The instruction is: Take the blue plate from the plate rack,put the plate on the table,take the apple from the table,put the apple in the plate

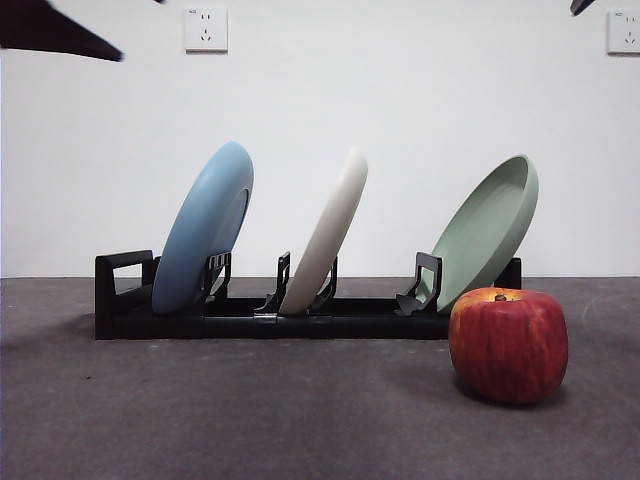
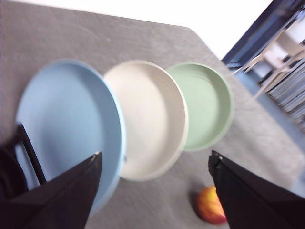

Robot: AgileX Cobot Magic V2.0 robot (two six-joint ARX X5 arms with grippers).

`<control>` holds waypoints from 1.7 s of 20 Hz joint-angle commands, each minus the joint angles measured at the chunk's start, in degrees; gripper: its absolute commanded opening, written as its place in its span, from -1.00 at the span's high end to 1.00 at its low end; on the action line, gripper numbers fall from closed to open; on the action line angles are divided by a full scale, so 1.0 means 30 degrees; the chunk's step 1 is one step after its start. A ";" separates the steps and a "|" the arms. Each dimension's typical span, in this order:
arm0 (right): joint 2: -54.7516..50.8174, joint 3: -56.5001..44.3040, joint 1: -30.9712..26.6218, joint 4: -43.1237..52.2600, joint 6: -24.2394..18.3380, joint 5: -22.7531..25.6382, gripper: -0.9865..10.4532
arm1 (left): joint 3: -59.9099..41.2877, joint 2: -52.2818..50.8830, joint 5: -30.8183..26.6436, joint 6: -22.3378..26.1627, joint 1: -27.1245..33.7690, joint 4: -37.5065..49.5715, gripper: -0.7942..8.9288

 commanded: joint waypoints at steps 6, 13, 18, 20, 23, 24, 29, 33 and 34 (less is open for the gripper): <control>-0.0015 0.0029 0.0000 0.0131 0.0248 -0.0029 -0.05 | 0.4597 0.6011 -0.3657 0.2171 -0.2565 -0.0903 0.06; -0.0015 0.0029 0.0000 0.0138 0.0262 -0.0022 -0.05 | 0.4787 0.8954 -0.5115 0.2397 -0.3432 -0.0561 0.06; -0.0015 0.0029 0.0000 0.0146 0.0372 -0.0007 -0.05 | 0.4787 0.9391 -0.5085 0.3169 -0.3555 -0.1333 0.75; -0.0007 0.0029 0.0000 0.0160 0.0401 0.0007 -0.05 | 0.4787 0.9384 -0.4940 0.3351 -0.3592 -0.1282 0.85; -0.0007 0.0029 0.0000 0.0197 0.0401 0.0015 -0.05 | 0.5049 0.9347 -0.3759 0.3337 -0.3585 -0.1413 0.85; -0.0007 0.0029 0.0000 0.0255 0.0401 0.0015 -0.05 | 0.5464 0.9340 -0.3475 0.3337 -0.3585 -0.1792 0.85; -0.0007 0.0029 0.0000 0.0299 0.0401 0.0015 -0.05 | 1.0010 0.9340 -0.3432 0.3614 -0.3738 -0.5071 0.85; -0.0007 0.0029 0.0000 0.0299 0.0401 0.0007 -0.05 | 1.4739 0.9238 -0.3541 0.4874 -0.4000 -0.9209 0.85; -0.0007 0.0029 -0.0007 0.0299 0.0401 0.0007 -0.05 | 1.5679 0.9085 -0.3628 0.5384 -0.4124 -1.0397 0.85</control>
